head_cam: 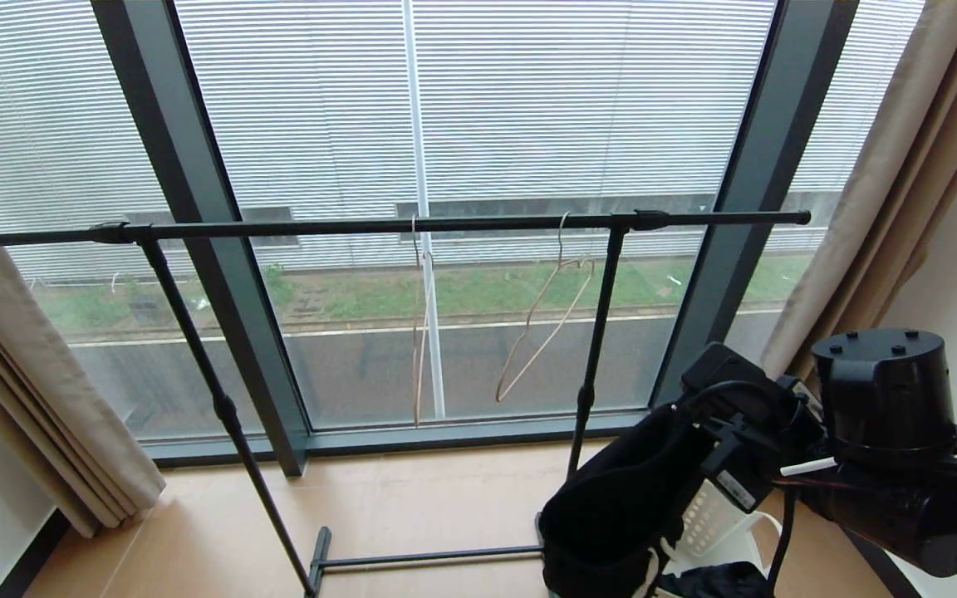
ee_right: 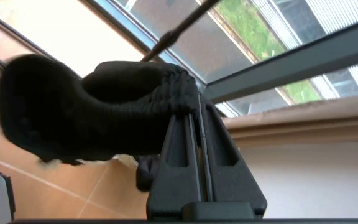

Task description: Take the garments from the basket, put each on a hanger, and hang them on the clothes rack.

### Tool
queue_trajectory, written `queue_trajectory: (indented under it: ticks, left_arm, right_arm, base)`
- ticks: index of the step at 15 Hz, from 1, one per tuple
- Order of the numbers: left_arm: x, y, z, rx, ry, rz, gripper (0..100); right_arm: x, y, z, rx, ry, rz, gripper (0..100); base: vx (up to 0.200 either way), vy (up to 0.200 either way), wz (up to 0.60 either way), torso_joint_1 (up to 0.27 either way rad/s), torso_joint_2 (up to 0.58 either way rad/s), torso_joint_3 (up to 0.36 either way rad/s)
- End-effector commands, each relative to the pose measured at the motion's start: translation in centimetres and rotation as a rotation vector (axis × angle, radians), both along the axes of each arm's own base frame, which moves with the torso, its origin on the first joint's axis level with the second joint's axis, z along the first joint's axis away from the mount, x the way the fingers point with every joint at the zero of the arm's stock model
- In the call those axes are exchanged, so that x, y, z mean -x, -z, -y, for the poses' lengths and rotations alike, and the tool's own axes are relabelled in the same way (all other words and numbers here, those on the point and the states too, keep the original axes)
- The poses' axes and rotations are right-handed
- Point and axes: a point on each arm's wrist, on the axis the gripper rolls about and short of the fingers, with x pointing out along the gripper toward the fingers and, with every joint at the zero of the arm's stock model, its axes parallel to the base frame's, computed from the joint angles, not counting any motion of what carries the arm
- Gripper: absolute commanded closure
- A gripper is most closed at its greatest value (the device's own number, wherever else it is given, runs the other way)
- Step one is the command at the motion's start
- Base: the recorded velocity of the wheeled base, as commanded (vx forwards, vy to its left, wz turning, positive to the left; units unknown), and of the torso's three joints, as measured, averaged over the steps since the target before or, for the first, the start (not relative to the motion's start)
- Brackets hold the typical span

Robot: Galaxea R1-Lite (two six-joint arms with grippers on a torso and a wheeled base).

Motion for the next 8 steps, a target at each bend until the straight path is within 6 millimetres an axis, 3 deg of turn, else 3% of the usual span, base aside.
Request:
queue_trajectory:
  ticks: [1, 8]
  left_arm:
    - [0.0, 0.0, 0.0, 0.000, 0.000, 0.000, 0]
    - [0.0, -0.2, 0.0, -0.040, -0.007, -0.008, 0]
  right_arm:
    - [0.0, 0.0, -0.1, 0.001, -0.003, -0.001, 100]
    - [0.3, -1.0, -0.5, -0.060, -0.073, 0.015, 100]
  base:
    - [0.000, 0.000, 0.00, 0.000, 0.00, 0.000]
    - [0.000, 0.000, 0.00, 0.000, 0.00, 0.000]
